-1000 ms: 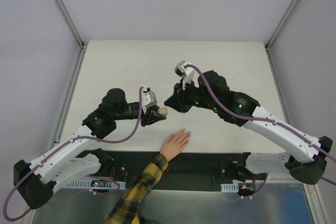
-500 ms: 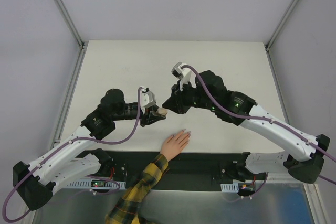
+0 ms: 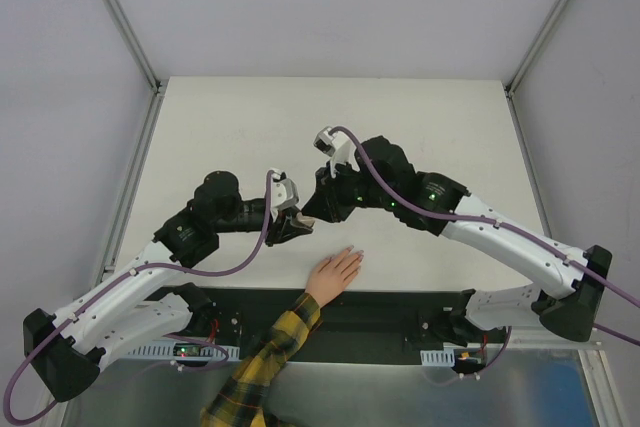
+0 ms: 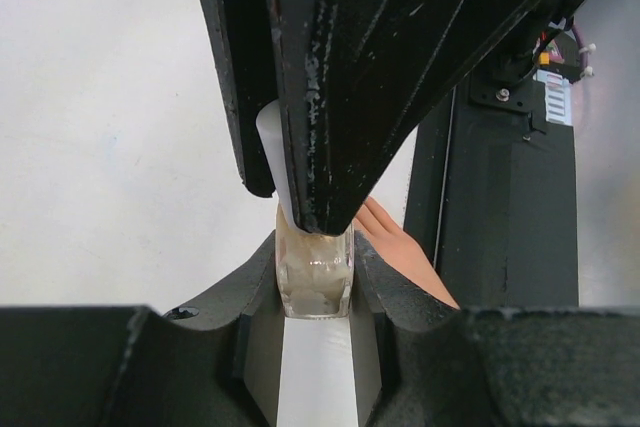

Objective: Paint the nails

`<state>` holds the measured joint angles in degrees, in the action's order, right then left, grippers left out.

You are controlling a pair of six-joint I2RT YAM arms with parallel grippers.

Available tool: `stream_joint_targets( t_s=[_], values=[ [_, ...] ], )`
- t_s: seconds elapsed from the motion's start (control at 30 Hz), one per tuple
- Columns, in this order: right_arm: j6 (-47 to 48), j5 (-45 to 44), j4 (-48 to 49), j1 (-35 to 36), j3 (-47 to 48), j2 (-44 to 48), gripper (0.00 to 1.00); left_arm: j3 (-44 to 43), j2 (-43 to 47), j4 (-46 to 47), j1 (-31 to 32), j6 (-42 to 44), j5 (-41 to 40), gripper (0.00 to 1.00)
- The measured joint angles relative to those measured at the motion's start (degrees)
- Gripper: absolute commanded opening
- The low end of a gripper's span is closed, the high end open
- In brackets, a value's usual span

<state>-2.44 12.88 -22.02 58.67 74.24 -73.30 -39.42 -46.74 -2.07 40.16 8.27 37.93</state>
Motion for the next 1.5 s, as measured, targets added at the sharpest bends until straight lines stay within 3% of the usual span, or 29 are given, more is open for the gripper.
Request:
stream_joint_targets(
  t_s=[0.27, 0.37, 0.4, 0.6, 0.87, 1.13, 1.5],
  values=[
    [-1.2, -0.1, 0.0, 0.2, -0.6, -0.5, 0.05, 0.0, 0.0, -1.9, 0.0, 0.2, -0.7, 0.0],
    [-1.0, -0.5, -2.3, 0.3, 1.2, -1.4, 0.14, 0.0, 0.1, -2.0, 0.3, 0.2, -1.0, 0.0],
    [-0.9, -0.7, -3.1, 0.4, 1.8, -1.5, 0.24, 0.0, 0.2, -2.0, 0.3, 0.3, -1.0, 0.0],
    [0.4, -1.3, -7.4, 1.2, 3.4, -1.6, 0.54, 0.0, -0.7, -0.3, 0.4, 0.3, -0.9, 0.0],
    [4.3, -3.3, -14.3, 1.3, 9.6, -1.5, 0.78, 0.0, -1.3, 0.9, 0.4, 0.3, -0.6, 0.0],
    [10.8, 1.7, -16.6, -0.4, 10.6, -0.5, 0.73, 0.0, -2.0, 1.1, 0.4, 0.3, 3.0, 0.0],
    [15.3, 9.3, -17.1, -3.0, 12.0, -3.3, 0.48, 0.0, -2.0, 1.3, 0.8, 0.3, 6.9, 0.0]
  ],
)
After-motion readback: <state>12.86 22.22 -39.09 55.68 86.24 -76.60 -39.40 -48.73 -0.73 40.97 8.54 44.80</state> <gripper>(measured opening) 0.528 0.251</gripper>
